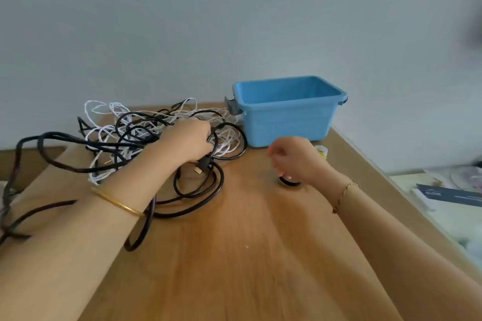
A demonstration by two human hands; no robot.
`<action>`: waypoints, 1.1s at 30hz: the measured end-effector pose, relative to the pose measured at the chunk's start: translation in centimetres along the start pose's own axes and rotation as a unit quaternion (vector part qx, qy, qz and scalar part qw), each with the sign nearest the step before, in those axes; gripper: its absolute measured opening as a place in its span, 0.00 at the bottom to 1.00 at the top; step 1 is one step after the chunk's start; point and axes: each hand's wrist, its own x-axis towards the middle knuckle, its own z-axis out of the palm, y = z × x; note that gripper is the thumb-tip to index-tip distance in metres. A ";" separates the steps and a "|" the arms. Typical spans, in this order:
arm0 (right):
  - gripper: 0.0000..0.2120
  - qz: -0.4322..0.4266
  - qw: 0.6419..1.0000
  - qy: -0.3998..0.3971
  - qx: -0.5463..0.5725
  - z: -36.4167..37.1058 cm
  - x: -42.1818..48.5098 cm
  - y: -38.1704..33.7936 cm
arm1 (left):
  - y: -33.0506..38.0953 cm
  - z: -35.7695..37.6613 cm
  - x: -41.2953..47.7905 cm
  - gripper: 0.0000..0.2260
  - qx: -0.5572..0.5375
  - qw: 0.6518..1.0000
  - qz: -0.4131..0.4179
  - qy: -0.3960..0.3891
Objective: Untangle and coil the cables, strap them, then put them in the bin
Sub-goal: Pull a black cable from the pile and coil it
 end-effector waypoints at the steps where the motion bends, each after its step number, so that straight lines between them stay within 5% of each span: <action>1: 0.13 -0.021 1.000 0.000 0.015 0.6 0.3 -0.4 | -0.6 -0.4 -0.2 0.17 0.059 0.997 -0.028 -0.036; 6: 0.11 -0.095 0.995 -0.026 -0.003 5.1 2.0 -5.0 | -3.8 -1.4 -2.7 0.24 0.139 0.975 -0.091 -0.145; 11: 0.22 -0.082 0.993 -0.025 -0.078 9.1 2.9 -7.9 | -6.2 -0.8 -5.4 0.06 0.056 0.992 -0.107 -0.046; 16: 0.22 -0.070 0.990 0.006 -0.126 9.5 3.0 -8.3 | -6.3 -2.1 -6.9 0.05 -0.184 0.979 -0.064 0.059; 21: 0.30 -0.114 0.984 0.059 -0.122 7.2 2.9 -10.1 | -7.0 -3.9 -7.3 0.06 -0.231 0.962 -0.022 0.142; 23: 0.34 -0.156 0.986 0.030 -0.040 6.8 2.7 -11.6 | -7.5 -4.1 -7.8 0.10 -0.289 0.948 -0.002 0.130; 25: 0.30 -0.183 0.982 0.002 0.039 6.9 2.8 -12.9 | -8.2 -4.1 -8.5 0.14 -0.311 0.941 0.007 0.134; 29: 0.10 -0.218 0.975 -0.040 -0.021 7.8 3.1 -13.7 | -10.5 -4.1 -9.8 0.14 -0.249 0.943 -0.042 0.215; 33: 0.11 -0.220 0.969 -0.116 0.013 8.2 2.9 -13.2 | -12.1 -4.0 -10.7 0.12 -0.224 0.964 -0.052 0.135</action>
